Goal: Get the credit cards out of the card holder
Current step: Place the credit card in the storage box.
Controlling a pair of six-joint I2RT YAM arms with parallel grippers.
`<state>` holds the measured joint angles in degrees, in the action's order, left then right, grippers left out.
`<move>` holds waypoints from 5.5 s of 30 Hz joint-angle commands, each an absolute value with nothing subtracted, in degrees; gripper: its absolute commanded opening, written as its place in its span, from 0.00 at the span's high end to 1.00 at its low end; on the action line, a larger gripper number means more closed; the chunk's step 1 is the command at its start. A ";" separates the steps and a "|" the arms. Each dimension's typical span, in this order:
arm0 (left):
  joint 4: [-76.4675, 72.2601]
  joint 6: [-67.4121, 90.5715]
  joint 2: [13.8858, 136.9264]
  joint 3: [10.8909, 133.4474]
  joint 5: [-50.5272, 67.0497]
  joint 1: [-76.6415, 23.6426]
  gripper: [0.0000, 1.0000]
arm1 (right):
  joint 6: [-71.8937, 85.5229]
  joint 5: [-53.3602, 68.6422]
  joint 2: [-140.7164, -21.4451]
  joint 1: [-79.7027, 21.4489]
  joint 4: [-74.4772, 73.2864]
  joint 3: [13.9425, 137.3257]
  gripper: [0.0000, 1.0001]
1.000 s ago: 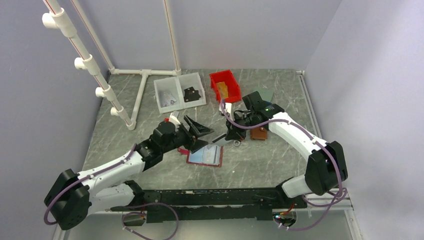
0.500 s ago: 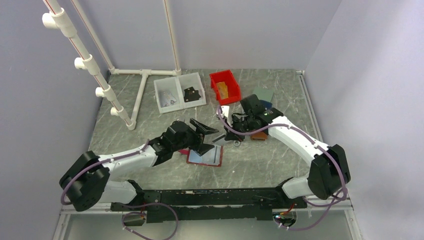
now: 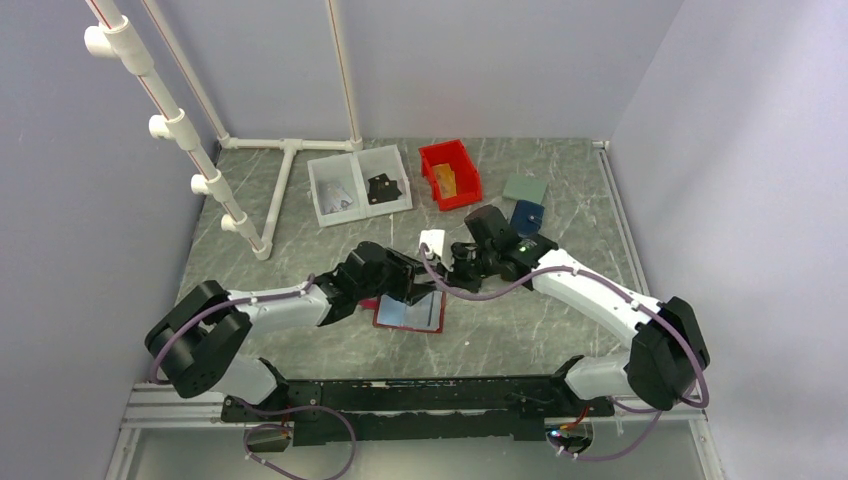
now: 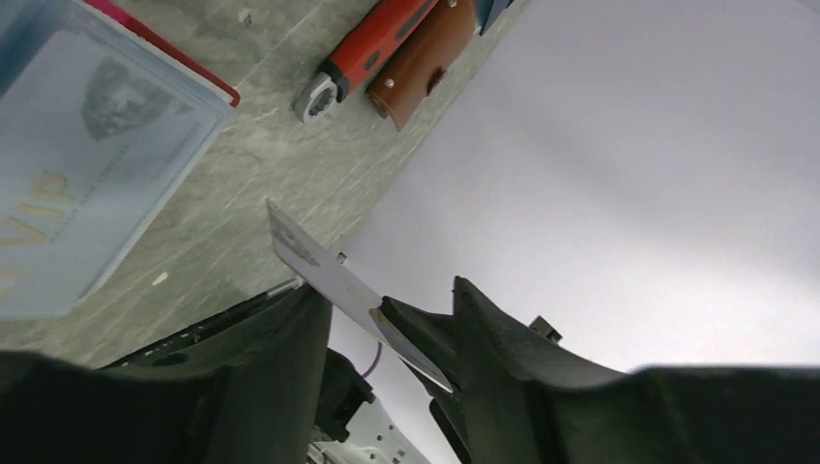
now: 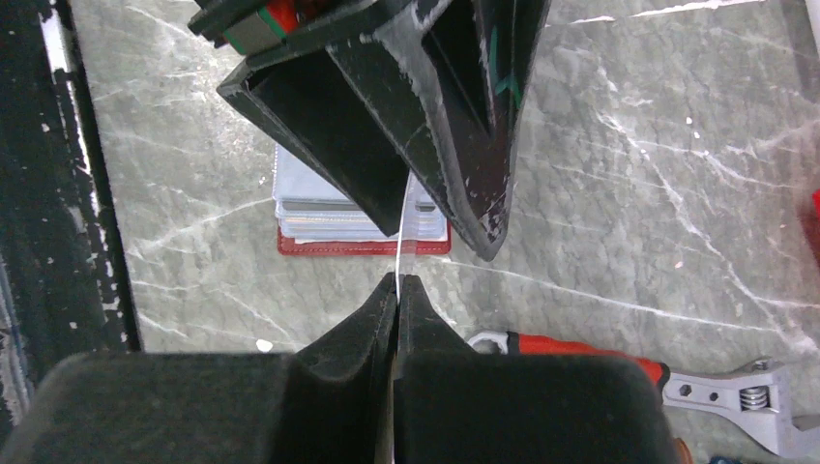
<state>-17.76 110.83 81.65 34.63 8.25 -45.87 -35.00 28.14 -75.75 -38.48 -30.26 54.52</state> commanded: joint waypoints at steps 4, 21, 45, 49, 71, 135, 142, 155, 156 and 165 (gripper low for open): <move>-25.82 112.87 84.67 34.30 10.52 -46.14 0.72 | -35.55 21.66 -73.48 -41.32 -26.09 53.54 1.00; -17.54 81.65 79.06 31.69 7.17 -42.60 1.00 | -42.09 34.36 -67.75 -38.29 -37.70 56.49 0.00; 11.97 16.70 80.79 57.20 17.97 -20.93 1.00 | -36.07 27.53 -70.50 -31.78 -34.08 56.45 0.00; 14.17 14.07 82.94 60.97 17.26 -19.03 1.00 | -35.95 27.32 -71.37 -30.33 -33.97 56.36 0.00; 20.09 16.84 102.89 79.48 22.57 -3.46 1.00 | -36.25 28.67 -74.94 -26.94 -34.19 56.16 0.00; 13.27 39.76 49.95 36.79 19.05 -24.68 0.10 | -29.62 42.93 -78.16 -25.34 -29.83 54.68 0.07; 18.92 44.27 60.64 42.60 -8.10 -47.95 0.02 | -25.53 40.26 -79.03 -23.77 -27.87 54.84 0.30; 31.00 49.84 90.19 61.26 -23.52 -60.11 0.20 | -24.44 38.52 -81.90 -22.94 -28.65 56.07 0.45; 30.29 49.71 90.85 61.19 -23.04 -60.18 0.22 | -24.39 38.39 -82.01 -22.87 -28.70 56.14 0.45; 23.02 49.89 93.69 59.00 -18.55 -60.23 0.23 | -23.99 38.23 -83.27 -22.68 -29.00 56.68 0.45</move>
